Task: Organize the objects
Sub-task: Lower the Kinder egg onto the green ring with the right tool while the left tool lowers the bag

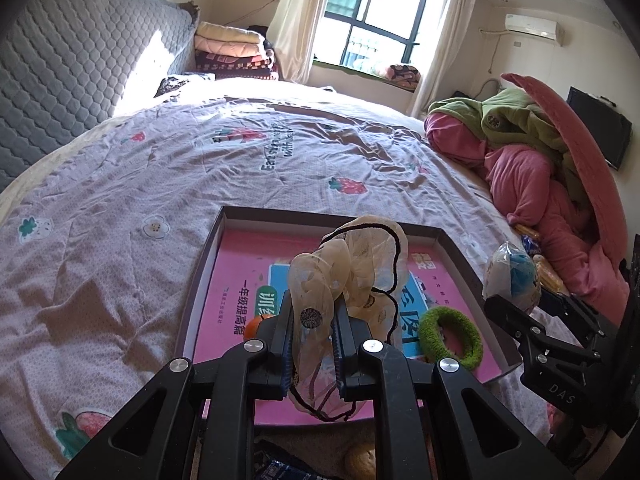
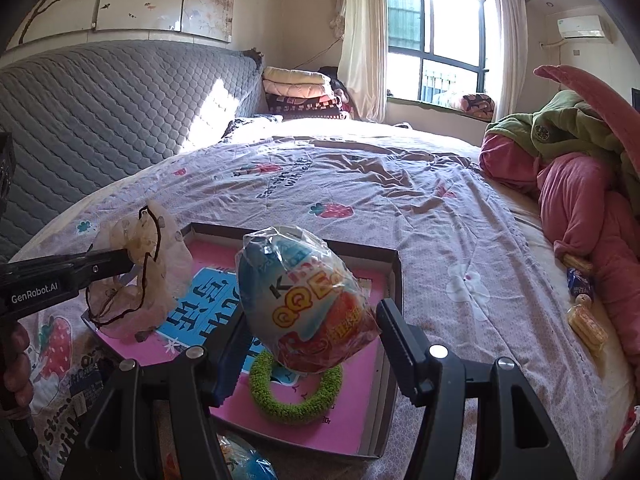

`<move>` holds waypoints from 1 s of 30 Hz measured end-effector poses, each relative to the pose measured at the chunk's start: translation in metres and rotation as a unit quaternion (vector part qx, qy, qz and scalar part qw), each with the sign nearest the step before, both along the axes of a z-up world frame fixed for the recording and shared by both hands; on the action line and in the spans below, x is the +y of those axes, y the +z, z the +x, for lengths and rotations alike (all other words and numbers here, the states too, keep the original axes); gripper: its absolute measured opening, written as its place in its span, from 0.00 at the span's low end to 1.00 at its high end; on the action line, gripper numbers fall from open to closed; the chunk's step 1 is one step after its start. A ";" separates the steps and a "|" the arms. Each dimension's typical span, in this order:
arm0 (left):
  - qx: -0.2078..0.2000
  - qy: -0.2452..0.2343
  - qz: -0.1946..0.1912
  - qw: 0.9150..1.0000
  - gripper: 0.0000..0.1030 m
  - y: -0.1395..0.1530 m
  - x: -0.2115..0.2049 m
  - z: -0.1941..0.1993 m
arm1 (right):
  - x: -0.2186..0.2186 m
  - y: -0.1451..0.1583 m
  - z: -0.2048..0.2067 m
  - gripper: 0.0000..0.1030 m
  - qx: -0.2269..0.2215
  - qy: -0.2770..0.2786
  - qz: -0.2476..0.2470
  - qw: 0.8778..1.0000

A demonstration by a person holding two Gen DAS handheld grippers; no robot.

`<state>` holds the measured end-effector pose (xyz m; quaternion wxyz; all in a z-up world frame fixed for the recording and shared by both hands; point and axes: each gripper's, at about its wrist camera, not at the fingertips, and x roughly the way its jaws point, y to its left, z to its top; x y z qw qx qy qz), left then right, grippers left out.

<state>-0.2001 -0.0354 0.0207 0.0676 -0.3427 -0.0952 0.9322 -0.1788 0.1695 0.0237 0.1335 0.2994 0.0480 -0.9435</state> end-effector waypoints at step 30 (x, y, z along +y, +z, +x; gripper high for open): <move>-0.033 -0.018 -0.006 0.999 0.15 -0.033 0.016 0.000 | -0.002 -0.031 -0.004 0.60 -0.055 -0.015 0.034 0.998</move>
